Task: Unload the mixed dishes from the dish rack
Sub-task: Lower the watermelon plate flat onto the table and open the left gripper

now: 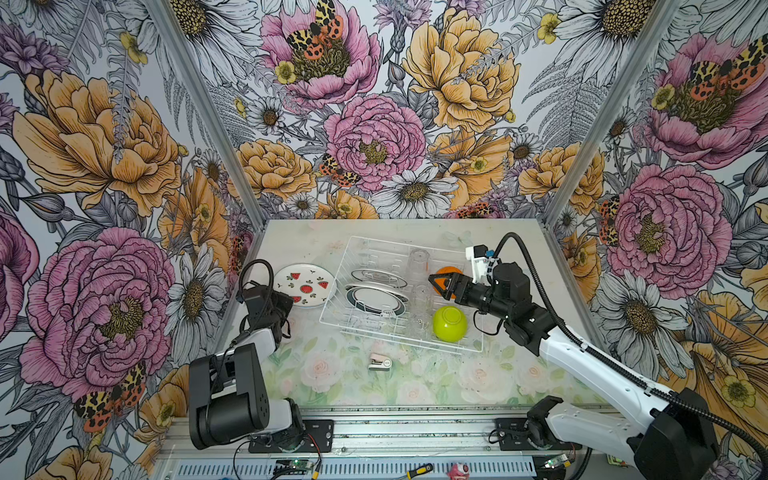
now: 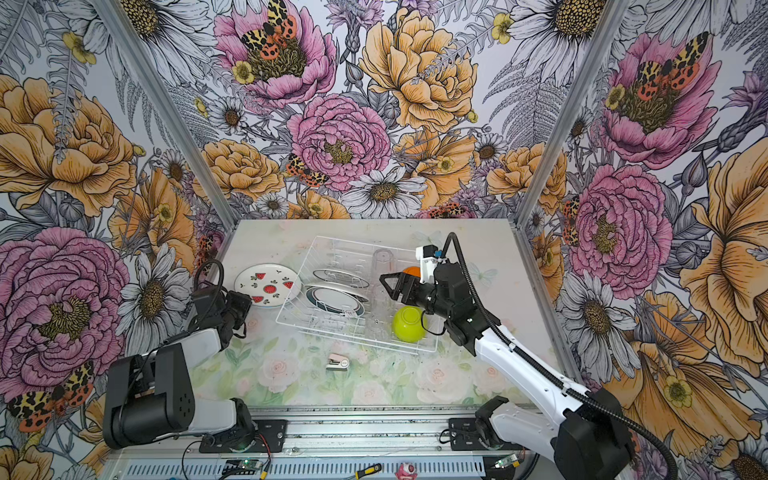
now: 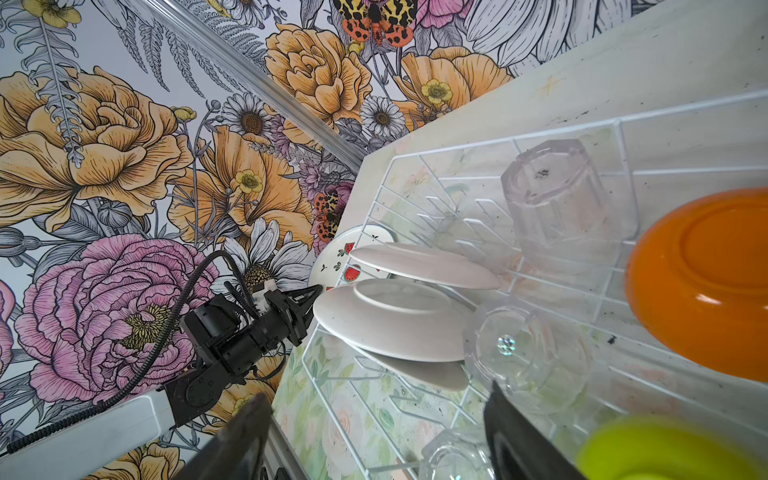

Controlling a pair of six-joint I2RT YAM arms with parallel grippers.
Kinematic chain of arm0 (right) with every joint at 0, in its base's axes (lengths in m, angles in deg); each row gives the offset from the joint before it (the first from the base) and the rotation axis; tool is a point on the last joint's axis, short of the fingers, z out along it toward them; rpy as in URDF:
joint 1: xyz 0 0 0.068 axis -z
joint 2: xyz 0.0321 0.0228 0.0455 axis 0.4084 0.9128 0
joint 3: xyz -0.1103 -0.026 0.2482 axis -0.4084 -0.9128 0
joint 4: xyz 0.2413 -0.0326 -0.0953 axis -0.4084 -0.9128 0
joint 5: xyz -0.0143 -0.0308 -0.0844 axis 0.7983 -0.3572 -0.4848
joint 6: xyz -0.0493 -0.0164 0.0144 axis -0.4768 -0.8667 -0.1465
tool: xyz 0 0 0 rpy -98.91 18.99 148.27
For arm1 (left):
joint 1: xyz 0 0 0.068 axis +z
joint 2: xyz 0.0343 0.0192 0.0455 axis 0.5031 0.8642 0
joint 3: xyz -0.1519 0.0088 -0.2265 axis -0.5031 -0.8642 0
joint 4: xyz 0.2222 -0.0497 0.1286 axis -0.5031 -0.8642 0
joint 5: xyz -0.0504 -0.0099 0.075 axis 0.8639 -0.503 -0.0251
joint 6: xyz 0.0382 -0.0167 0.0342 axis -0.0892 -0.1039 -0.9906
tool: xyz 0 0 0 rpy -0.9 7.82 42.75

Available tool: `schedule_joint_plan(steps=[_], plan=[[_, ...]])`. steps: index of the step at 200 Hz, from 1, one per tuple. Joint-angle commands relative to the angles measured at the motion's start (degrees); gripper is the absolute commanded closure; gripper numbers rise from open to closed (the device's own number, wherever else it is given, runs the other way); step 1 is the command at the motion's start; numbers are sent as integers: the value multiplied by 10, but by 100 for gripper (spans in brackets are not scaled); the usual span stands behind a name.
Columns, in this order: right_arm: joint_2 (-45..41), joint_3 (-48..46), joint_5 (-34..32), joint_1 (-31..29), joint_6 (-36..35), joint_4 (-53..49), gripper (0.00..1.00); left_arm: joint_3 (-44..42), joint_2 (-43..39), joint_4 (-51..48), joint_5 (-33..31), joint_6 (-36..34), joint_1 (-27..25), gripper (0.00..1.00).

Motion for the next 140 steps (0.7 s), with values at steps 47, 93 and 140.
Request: schedule_joint_plan(steps=[47, 93, 140], plan=[[2, -1, -9, 3, 2, 4, 19, 12, 1, 63, 29, -10, 6, 44], [8, 1, -8, 5, 5, 4, 19, 13, 7, 52, 22, -8, 7, 20], [9, -1, -8, 6, 2, 4, 19, 15, -1, 33, 14, -10, 7, 1]])
